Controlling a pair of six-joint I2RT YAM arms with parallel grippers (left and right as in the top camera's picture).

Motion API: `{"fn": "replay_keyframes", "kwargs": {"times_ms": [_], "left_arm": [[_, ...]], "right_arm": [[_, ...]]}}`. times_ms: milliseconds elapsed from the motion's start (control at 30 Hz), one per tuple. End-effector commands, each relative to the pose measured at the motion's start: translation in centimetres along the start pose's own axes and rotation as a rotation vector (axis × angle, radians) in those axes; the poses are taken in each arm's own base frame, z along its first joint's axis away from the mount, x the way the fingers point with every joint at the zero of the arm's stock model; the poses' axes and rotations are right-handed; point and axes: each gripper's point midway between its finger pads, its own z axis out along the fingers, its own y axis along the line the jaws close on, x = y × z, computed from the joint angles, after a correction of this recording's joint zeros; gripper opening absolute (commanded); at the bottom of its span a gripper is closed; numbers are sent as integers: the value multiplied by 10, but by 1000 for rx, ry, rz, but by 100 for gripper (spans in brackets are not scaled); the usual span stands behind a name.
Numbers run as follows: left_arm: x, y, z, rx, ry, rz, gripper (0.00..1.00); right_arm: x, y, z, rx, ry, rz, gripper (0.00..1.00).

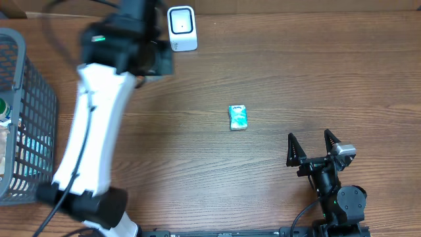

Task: Scan the item barcode
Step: 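Place the orange pack on the table left of the tissue pack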

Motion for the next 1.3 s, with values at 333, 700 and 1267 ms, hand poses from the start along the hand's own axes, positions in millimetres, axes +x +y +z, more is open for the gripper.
{"fn": "replay_keyframes", "kwargs": {"times_ms": [333,700,1267], "left_arm": [[80,-86,144,-45,280,180,4],[110,-101,211,-97,365,127,9],[77,-135,170,60,258,139,53]], "right_arm": [[2,0,0,0,-5,-4,100],[1,0,0,-1,-6,-4,100],[2,0,0,-1,-5,-4,100]]}}
